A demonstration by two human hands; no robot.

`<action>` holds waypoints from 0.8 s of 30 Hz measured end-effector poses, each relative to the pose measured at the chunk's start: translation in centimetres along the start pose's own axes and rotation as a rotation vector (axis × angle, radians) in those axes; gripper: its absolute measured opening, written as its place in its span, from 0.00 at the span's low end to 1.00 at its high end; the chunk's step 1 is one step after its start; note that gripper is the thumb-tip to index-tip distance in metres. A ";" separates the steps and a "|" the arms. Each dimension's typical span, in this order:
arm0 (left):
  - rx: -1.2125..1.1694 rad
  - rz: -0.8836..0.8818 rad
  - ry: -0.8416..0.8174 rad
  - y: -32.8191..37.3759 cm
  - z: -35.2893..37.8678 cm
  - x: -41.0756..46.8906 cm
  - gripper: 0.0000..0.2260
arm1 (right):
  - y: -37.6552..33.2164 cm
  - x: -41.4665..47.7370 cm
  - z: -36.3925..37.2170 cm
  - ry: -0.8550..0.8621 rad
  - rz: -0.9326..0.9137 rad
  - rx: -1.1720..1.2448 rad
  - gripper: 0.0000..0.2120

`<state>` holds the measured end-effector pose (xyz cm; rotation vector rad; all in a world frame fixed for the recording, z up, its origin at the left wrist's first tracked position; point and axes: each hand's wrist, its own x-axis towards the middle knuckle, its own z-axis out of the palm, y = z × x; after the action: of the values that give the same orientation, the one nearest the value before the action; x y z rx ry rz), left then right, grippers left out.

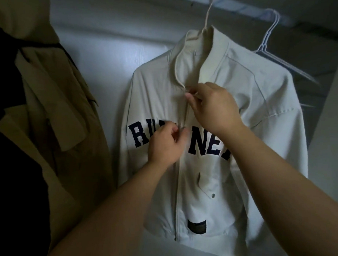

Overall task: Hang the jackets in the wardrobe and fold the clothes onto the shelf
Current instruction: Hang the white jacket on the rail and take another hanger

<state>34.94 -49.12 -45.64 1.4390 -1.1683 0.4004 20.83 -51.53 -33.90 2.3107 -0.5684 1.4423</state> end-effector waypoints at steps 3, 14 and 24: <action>-0.051 -0.009 0.060 1.5 -1.1 3.8 0.16 | 1.0 1.4 -1.6 0.138 -0.007 -0.140 0.23; 0.145 0.046 0.315 2.0 -4.1 18.1 0.07 | 10.1 4.4 -4.4 0.187 0.412 -0.412 0.16; 0.012 -0.082 0.089 -1.8 -3.4 21.9 0.13 | 9.8 -1.0 -3.5 0.247 0.461 -0.305 0.24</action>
<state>47.35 -55.52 -28.30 1.4598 -1.0341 0.4111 12.81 -58.01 -32.49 1.8022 -1.2074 1.6659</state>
